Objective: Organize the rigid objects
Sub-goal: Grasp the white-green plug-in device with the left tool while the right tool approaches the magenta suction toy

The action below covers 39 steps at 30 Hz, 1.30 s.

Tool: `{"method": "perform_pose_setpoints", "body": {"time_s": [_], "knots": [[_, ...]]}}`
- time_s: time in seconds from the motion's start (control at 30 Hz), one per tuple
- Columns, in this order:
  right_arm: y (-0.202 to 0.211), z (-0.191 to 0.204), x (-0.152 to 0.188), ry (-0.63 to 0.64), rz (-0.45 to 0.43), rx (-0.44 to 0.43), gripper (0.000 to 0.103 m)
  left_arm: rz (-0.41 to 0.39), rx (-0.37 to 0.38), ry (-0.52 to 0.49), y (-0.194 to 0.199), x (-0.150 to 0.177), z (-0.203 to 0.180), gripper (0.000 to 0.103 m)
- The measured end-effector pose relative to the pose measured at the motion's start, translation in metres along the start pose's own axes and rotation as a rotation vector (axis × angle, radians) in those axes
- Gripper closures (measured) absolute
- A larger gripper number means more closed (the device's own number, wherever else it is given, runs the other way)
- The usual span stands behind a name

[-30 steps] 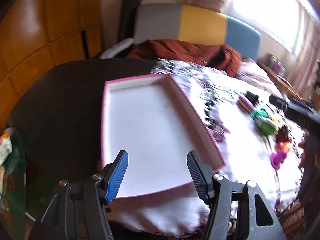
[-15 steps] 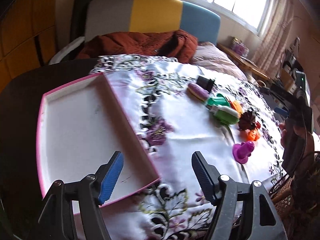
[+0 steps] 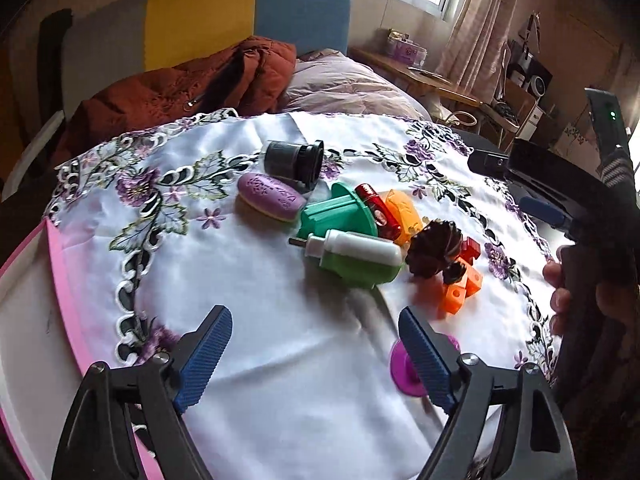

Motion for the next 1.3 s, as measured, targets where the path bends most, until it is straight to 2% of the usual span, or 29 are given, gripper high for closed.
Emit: {"method": "perform_pose_setpoints", "body": {"time_s": [0.07,0.2,0.3,0.43,0.5,0.53,0.6,0.67,1.1,1.2,1.3], "knots": [[0.0,0.0,0.0,-0.001,0.003,-0.005,0.0,0.004,0.002,-0.011,-0.009,-0.012,-0.008,0.016],[-0.003,0.002,-0.001,0.006,0.015,-0.017,0.0,0.029,-0.052,-0.096,-0.032,-0.029,-0.025,0.014],[-0.004,0.002,-0.001,0.001,0.021,-0.028,0.0,0.052,-0.043,-0.112,-0.045,-0.04,-0.029,0.001],[-0.006,0.0,-0.003,-0.01,0.026,-0.037,0.0,0.066,-0.036,-0.103,-0.06,-0.052,-0.03,0.0],[-0.007,-0.001,-0.003,-0.013,0.028,-0.036,0.0,0.085,-0.022,-0.087,-0.07,-0.056,-0.028,0.006],[-0.007,-0.001,-0.003,-0.014,0.029,-0.036,0.0,0.095,0.003,-0.085,-0.074,-0.056,-0.028,0.019],[-0.008,-0.002,-0.003,-0.018,0.033,-0.035,0.0,0.079,0.037,-0.068,-0.073,-0.054,-0.026,0.021],[-0.008,-0.002,-0.004,-0.02,0.033,-0.034,0.0,0.067,0.056,-0.06,-0.07,-0.048,-0.022,0.022],[-0.018,0.002,0.002,-0.005,0.086,-0.043,0.0,0.015,-0.033,-0.057,-0.024,0.044,0.0,0.022],[-0.017,0.006,0.005,0.011,0.086,-0.036,0.0,0.006,-0.031,-0.043,-0.017,0.062,0.004,0.022],[-0.011,0.013,0.012,0.03,0.105,-0.066,0.0,0.006,-0.018,-0.033,-0.012,0.072,0.007,0.022]]}}
Point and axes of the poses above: each gripper's, at about its wrist camera, not at the fingertips, and y roughly against the way its jaws point, z to its left, x to its underside, the point moved 5 cm from there along -y, roughly the way its jaws point, and after that the axes turned 15 degrees about z, right-handed, at the moved point
